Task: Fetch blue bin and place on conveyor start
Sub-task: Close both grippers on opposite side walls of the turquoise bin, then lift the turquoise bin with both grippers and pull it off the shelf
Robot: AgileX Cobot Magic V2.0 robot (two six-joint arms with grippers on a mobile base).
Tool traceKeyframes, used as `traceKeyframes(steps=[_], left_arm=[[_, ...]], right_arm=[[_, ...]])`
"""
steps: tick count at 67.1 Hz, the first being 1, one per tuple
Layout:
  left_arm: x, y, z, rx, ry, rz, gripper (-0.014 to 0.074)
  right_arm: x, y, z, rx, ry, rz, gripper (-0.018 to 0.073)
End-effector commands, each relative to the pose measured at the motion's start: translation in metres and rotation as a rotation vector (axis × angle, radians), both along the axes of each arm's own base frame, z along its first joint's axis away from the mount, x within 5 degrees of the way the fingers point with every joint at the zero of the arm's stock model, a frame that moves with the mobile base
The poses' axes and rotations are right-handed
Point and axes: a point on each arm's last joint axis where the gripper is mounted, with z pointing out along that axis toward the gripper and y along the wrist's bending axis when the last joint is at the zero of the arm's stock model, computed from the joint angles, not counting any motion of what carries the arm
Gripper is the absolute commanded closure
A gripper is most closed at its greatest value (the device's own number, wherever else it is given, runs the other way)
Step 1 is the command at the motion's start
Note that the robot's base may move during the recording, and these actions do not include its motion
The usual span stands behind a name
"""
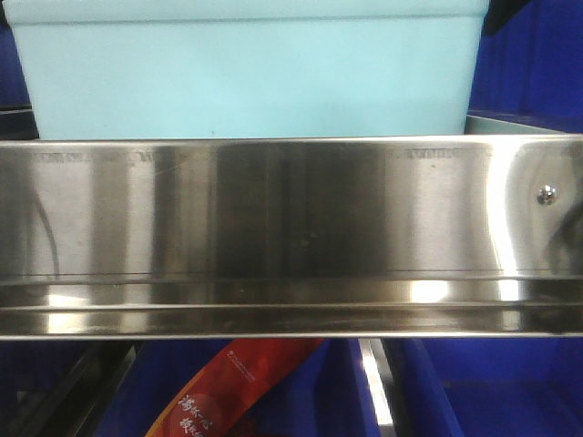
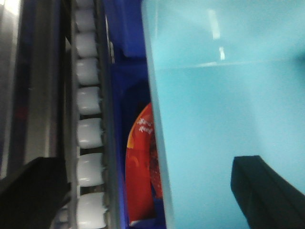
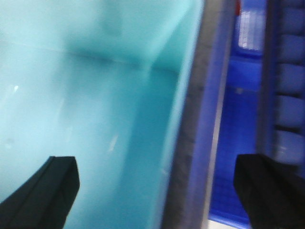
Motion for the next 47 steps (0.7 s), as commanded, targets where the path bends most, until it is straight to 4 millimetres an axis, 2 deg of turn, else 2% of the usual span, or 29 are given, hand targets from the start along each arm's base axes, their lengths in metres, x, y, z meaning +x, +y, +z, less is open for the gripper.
traceKeyframes(steps=[1, 12, 19, 24, 28, 34, 37, 39, 47], left_arm=[[0.007, -0.001, -0.008, -0.002, 0.019, -0.004, -0.0003], [0.013, -0.004, -0.022, -0.014, 0.061, -0.006, 0.0001], [0.015, -0.006, -0.028, -0.026, 0.092, -0.006, 0.0054], [0.014, -0.006, -0.028, -0.024, 0.100, -0.006, 0.0160], [0.014, -0.006, -0.028, -0.024, 0.100, -0.006, 0.0286], [0.014, -0.006, -0.026, -0.026, 0.093, -0.006, 0.0515], [0.013, -0.006, -0.025, -0.026, 0.091, -0.006, 0.0657], [0.013, -0.006, -0.025, -0.026, 0.091, -0.006, 0.0713], [0.013, -0.006, -0.022, -0.028, 0.085, -0.006, 0.0708]], right_arm=[[0.005, 0.001, -0.001, 0.014, -0.020, -0.005, 0.0001], [0.011, 0.003, -0.012, 0.008, 0.006, -0.006, 0.0005], [0.014, 0.003, -0.017, 0.004, 0.021, -0.005, 0.0095], [0.015, 0.004, -0.019, 0.003, 0.029, -0.005, 0.0228], [0.014, 0.003, -0.020, 0.001, 0.035, -0.004, 0.0367], [0.014, 0.003, -0.020, 0.000, 0.042, -0.003, 0.0597], [0.013, 0.003, -0.020, -0.001, 0.043, -0.003, 0.0708], [0.013, 0.003, -0.020, -0.001, 0.045, -0.003, 0.0722], [0.013, 0.003, -0.019, 0.000, 0.043, -0.003, 0.0712]])
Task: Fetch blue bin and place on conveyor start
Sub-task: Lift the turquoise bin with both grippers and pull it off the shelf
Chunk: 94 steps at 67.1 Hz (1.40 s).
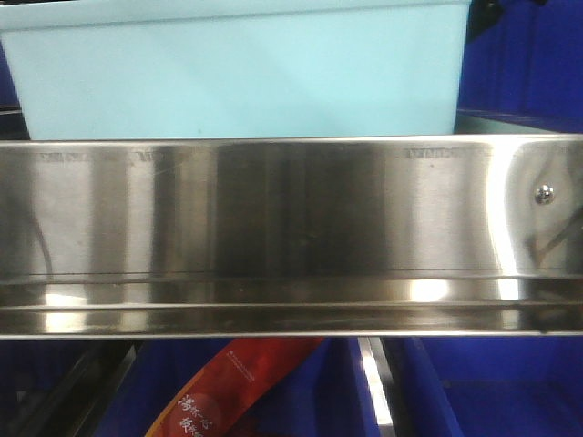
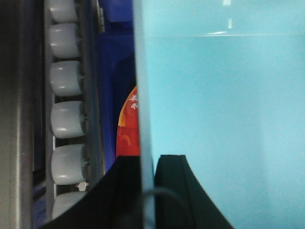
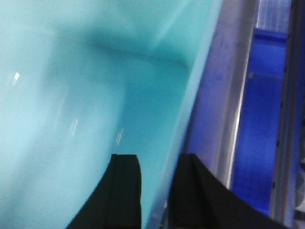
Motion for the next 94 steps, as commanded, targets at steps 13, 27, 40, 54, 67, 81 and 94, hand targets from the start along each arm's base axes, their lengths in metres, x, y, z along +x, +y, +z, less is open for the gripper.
traceKeyframes(steps=[13, 27, 40, 54, 67, 81, 94], left_arm=[[-0.013, 0.001, 0.028, -0.025, -0.055, -0.005, 0.0708], [-0.043, 0.004, 0.067, -0.079, -0.123, -0.011, 0.0708], [-0.080, 0.005, 0.107, -0.116, -0.228, -0.038, 0.0708], [-0.113, -0.003, 0.133, -0.140, -0.304, -0.094, 0.0708], [-0.114, -0.002, 0.136, -0.139, -0.331, -0.094, 0.0708], [-0.114, -0.002, 0.137, -0.134, -0.334, -0.092, 0.0708], [-0.114, -0.001, 0.137, -0.117, -0.339, -0.089, 0.0708]], right_arm=[[-0.013, -0.005, 0.028, 0.012, -0.074, -0.013, 0.0712], [-0.043, -0.011, 0.073, 0.037, -0.179, -0.010, 0.0712], [-0.073, -0.017, 0.110, 0.070, -0.285, -0.009, 0.0712], [-0.096, -0.021, 0.133, 0.106, -0.356, -0.007, 0.0712], [-0.099, -0.021, 0.138, 0.112, -0.379, -0.009, 0.0712], [-0.099, -0.021, 0.138, 0.112, -0.377, -0.008, 0.0712], [-0.099, -0.021, 0.138, 0.112, -0.379, -0.009, 0.0712]])
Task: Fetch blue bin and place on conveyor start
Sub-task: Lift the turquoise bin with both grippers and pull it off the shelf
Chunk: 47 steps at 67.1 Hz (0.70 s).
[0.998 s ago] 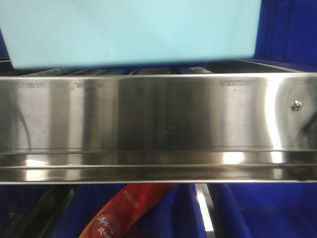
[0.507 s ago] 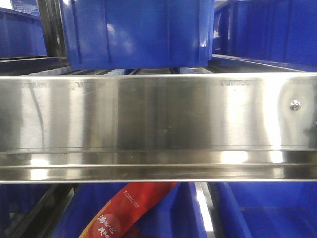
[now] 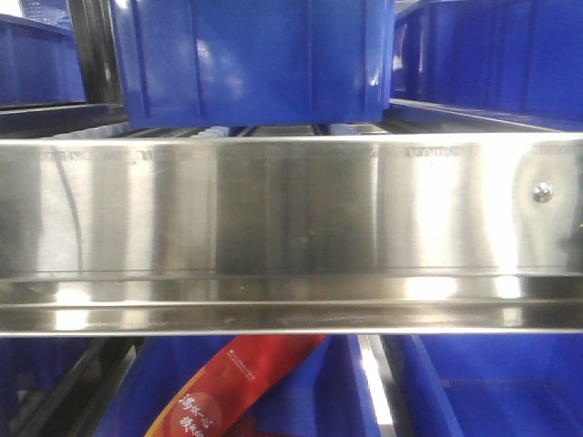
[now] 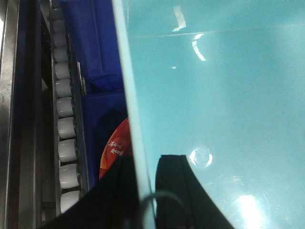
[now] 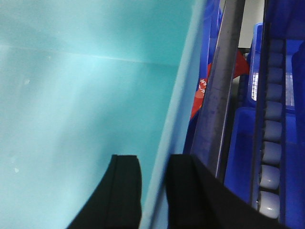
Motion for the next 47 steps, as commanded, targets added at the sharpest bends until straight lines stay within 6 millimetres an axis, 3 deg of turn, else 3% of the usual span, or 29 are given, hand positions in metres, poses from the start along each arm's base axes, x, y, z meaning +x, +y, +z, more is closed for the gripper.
traceKeyframes(steps=[1, 47], left_arm=[[-0.0061, -0.0028, 0.0101, -0.023, -0.052, -0.022, 0.0708], [-0.0060, -0.0028, 0.0102, -0.023, -0.053, -0.022, 0.0708]], right_arm=[[-0.0002, -0.0011, 0.0079, 0.010, -0.062, -0.010, 0.0712], [0.0020, -0.0007, 0.0064, 0.010, -0.060, -0.011, 0.0712]])
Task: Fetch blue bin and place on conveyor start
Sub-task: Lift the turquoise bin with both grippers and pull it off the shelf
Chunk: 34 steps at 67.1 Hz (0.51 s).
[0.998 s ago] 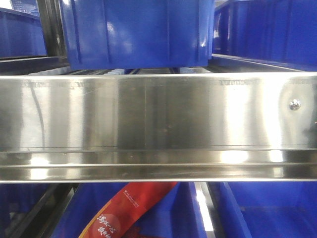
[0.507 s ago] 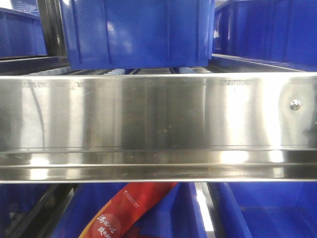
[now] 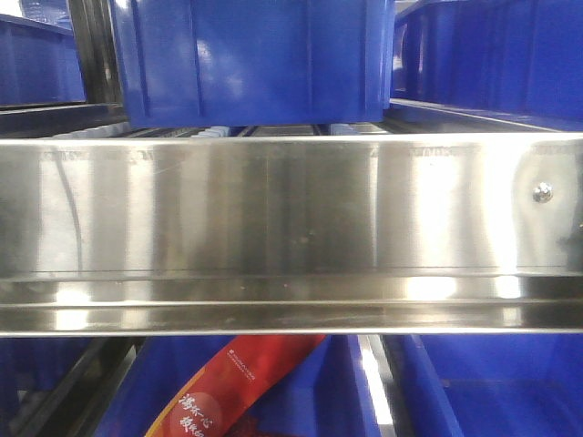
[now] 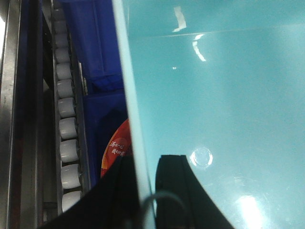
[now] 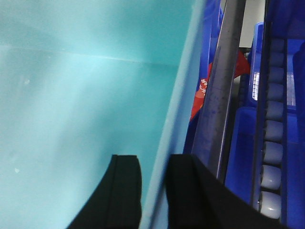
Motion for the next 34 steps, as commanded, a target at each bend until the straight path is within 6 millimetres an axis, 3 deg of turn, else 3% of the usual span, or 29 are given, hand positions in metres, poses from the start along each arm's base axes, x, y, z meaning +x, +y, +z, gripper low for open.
traceKeyframes(steps=[1, 34], left_arm=[[-0.0060, -0.0028, 0.0102, -0.023, -0.053, -0.022, 0.0708], [-0.0058, -0.0029, 0.0104, -0.024, -0.056, -0.022, 0.0708]], right_arm=[[0.0014, -0.0008, 0.0070, 0.009, -0.062, -0.010, 0.0712], [0.0014, -0.0008, 0.0070, 0.009, -0.062, -0.010, 0.0712]])
